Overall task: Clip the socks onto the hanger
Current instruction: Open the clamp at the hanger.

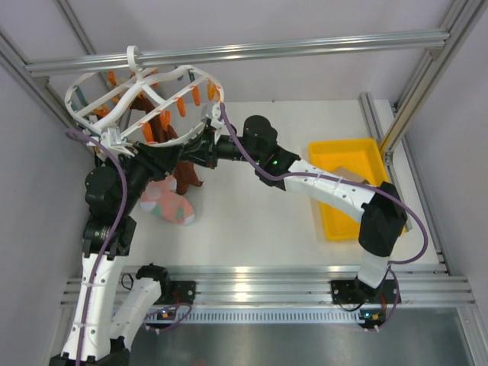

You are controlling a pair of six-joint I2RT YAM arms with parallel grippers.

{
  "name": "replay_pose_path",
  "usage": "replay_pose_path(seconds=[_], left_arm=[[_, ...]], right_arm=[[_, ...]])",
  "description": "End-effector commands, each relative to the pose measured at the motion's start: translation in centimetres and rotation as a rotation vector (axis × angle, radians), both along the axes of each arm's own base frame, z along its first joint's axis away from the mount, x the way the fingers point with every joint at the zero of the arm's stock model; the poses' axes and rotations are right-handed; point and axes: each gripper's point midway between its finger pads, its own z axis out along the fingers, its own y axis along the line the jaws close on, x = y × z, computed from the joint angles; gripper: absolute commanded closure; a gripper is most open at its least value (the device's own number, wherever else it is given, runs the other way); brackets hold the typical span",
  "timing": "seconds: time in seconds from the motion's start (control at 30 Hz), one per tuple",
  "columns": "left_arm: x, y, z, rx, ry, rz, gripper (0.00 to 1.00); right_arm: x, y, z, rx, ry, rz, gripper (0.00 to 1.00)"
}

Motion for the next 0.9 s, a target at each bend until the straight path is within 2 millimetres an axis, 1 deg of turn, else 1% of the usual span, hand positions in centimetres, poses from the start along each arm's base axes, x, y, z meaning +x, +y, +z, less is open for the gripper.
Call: replay_pose_path(seconds=[0.0,0.07,0.13,0.33,0.37,0.43,0.47,0.5,0.63,0.67,0.73,0.77,0.83,0.87], left_arm=[[2.3,2.2,1.1,0.008,-0.059,0.135,0.88],[2.3,2.1,0.9,0.013,-0.054,0.131,0.96],[2.3,2.1,0.8,0.019,-0.052,0.129,1.0],[2.3,1.8,0.5,0.06,-0.057,0.101,1.0],[2.2,1.8,0.6,0.063,-0.056,0.101,0.99],[2.3,2.1,0.5,0.067,-0.052,0.118,0.96],[2.4,2.3,0.5,0.069,-0.051,0.131,1.0],[2.5,2.8,0.5,0.069,-0.048,0.161,1.0],[2.7,3.2,0.6,0.044,-0.041,0.187,1.0],[2.7,3.2,0.8,0.036,-0.046,0.189,1.0],[2.7,3.2,0.8,0.027,-0.045,0.191,1.0],[2.7,3.2,0.9,0.024,-0.045,0.19,1.0],[2.7,3.2,0.9,0.028,-0.038,0.19,1.0],[2.7,3.1,0.8,0.029,-0.035,0.185,1.0]], right_arm=[[-3.5,-0.4,2.2,0.033,-0.049,0.124,1.0],[-3.5,-0.4,2.2,0.031,-0.046,0.123,1.0],[-3.4,-0.4,2.0,0.024,-0.045,0.118,1.0],[-2.9,-0.4,1.7,0.011,-0.049,0.096,1.0],[-2.9,-0.4,1.7,0.01,-0.05,0.097,1.0],[-2.8,-0.3,1.7,0.008,-0.05,0.091,1.0],[-2.8,-0.3,1.7,0.007,-0.052,0.091,1.0],[-2.8,-0.3,1.6,0.003,-0.051,0.09,1.0],[-2.9,-0.2,1.5,0.0,-0.055,0.093,1.0],[-3.0,-0.2,1.6,0.0,-0.057,0.094,0.96],[-2.8,-0.2,1.3,-0.007,-0.049,0.082,0.85],[-2.7,-0.2,1.3,-0.008,-0.052,0.079,0.75],[-2.5,-0.3,1.0,-0.02,-0.043,0.064,0.66],[-2.3,-0.3,0.9,-0.025,-0.04,0.057,0.65]])
